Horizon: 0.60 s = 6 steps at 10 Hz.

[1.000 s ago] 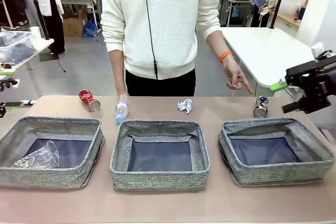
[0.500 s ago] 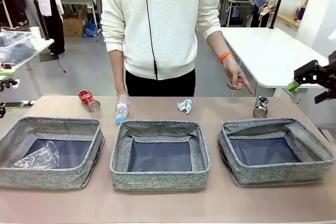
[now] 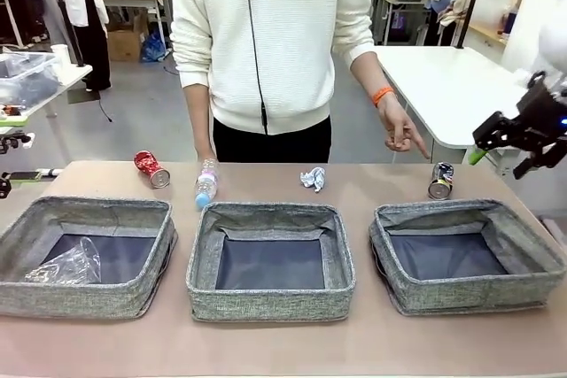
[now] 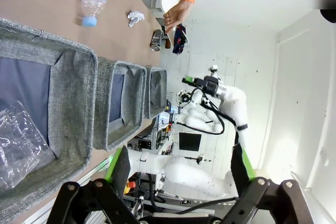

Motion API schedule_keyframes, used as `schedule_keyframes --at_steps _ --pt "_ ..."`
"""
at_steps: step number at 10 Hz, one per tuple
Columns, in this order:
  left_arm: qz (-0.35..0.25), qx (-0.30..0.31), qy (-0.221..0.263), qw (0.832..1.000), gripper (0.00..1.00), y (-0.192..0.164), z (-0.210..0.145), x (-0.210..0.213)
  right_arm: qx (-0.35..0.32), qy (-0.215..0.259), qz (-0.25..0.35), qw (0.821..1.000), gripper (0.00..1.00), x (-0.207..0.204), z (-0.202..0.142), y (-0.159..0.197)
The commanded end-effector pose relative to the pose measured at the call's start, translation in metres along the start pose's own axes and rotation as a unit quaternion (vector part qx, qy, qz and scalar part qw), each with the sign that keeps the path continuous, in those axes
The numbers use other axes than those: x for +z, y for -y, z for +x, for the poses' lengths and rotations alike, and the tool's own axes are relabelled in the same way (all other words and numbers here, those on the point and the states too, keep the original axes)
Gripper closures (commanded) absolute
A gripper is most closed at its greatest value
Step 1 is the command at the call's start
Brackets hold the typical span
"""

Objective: Sort the waste into the appropriate baskets.
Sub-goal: Pick up the waste item pointed out by the person.

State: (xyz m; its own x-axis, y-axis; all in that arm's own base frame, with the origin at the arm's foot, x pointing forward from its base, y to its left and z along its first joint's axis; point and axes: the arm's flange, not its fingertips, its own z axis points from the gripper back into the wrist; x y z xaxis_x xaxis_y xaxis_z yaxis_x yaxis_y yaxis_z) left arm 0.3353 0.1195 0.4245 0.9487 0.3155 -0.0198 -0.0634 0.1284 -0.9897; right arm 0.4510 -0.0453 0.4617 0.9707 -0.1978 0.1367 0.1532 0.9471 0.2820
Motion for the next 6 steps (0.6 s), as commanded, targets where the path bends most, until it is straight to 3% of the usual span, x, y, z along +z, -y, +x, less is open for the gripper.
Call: schedule_keyframes --at_steps 1,2,3,4,5,6 --pt "0.002 -0.006 0.003 1.000 0.00 0.001 0.000 -0.001 -0.025 -0.058 -0.011 0.998 0.00 -0.024 0.073 0.012" --pt "0.002 -0.006 0.003 1.000 0.00 0.001 0.000 -0.001 -0.013 -0.044 -0.010 0.999 0.00 -0.044 0.090 0.017" --pt "0.002 -0.006 0.003 1.000 0.00 0.001 0.000 -0.001 -0.059 0.006 -0.043 0.997 0.00 -0.045 0.084 0.015" --pt "0.002 -0.006 0.003 1.000 0.00 0.001 0.000 -0.001 -0.011 -0.044 -0.006 0.999 0.00 -0.048 0.066 0.019" --pt "0.002 -0.006 0.003 1.000 0.00 0.001 0.000 -0.001 0.006 -0.012 -0.062 0.998 0.00 -0.037 0.051 0.012" --pt "0.002 -0.006 0.003 1.000 0.00 0.001 0.000 -0.001 0.016 -0.010 -0.070 0.997 0.00 -0.041 0.066 0.022"
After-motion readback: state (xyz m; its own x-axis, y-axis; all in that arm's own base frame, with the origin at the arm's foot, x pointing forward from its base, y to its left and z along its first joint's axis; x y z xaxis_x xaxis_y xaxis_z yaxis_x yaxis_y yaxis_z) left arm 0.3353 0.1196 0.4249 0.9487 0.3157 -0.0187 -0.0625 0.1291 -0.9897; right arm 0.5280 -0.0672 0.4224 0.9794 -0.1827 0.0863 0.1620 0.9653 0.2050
